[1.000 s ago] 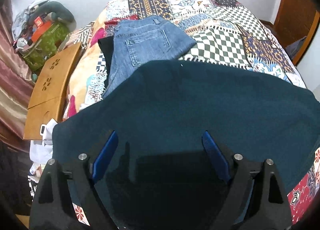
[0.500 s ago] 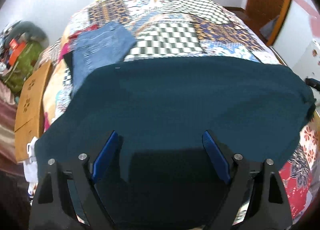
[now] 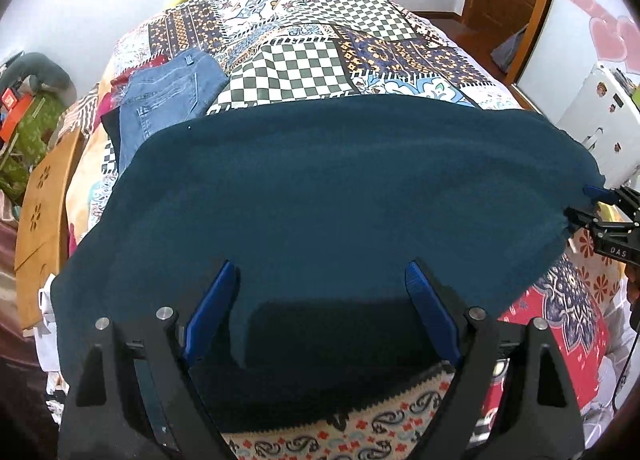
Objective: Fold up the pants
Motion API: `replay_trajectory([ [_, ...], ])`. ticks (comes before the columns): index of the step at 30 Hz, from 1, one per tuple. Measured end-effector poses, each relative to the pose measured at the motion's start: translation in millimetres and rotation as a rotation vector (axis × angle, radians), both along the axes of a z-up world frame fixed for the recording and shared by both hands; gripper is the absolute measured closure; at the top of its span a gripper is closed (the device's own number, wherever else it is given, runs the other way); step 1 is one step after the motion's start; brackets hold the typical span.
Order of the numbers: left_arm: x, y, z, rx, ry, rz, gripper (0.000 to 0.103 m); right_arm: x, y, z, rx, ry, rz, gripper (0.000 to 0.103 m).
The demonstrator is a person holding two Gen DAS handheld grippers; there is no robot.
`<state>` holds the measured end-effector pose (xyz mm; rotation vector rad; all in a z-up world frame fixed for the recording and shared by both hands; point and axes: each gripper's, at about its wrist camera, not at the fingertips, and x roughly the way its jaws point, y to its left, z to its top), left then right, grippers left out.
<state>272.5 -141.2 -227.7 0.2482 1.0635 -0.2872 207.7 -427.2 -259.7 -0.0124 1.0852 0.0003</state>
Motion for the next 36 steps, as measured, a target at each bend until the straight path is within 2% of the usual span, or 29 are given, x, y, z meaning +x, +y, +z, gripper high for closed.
replay_trajectory([
  [3, -6, 2, 4, -0.002, -0.008, -0.015, 0.016, -11, 2, 8, 0.007, -0.008, -0.028, 0.036],
  [7, -4, 2, 15, -0.006, -0.014, -0.035, 0.016, -27, -8, 12, 0.08, 0.009, -0.086, 0.036],
  [11, 12, -5, 26, 0.024, -0.04, -0.054, 0.016, -51, -34, 27, 0.159, -0.05, -0.21, 0.035],
  [17, 45, -34, 19, 0.049, 0.008, -0.11, 0.016, -62, -71, 37, 0.269, -0.109, -0.372, 0.035],
  [23, 65, -73, -9, 0.096, 0.119, -0.194, 0.016, -56, -98, 17, 0.377, -0.122, -0.493, 0.035],
  [28, 69, -106, -21, 0.193, 0.105, -0.297, 0.015, -53, -122, -3, 0.494, -0.12, -0.605, 0.035],
  [33, 78, -125, -28, 0.188, 0.131, -0.333, 0.015, -45, -142, -18, 0.573, -0.128, -0.667, 0.035],
  [36, 85, -132, -33, 0.173, 0.15, -0.328, 0.015, -41, -147, -24, 0.58, -0.128, -0.685, 0.035],
])
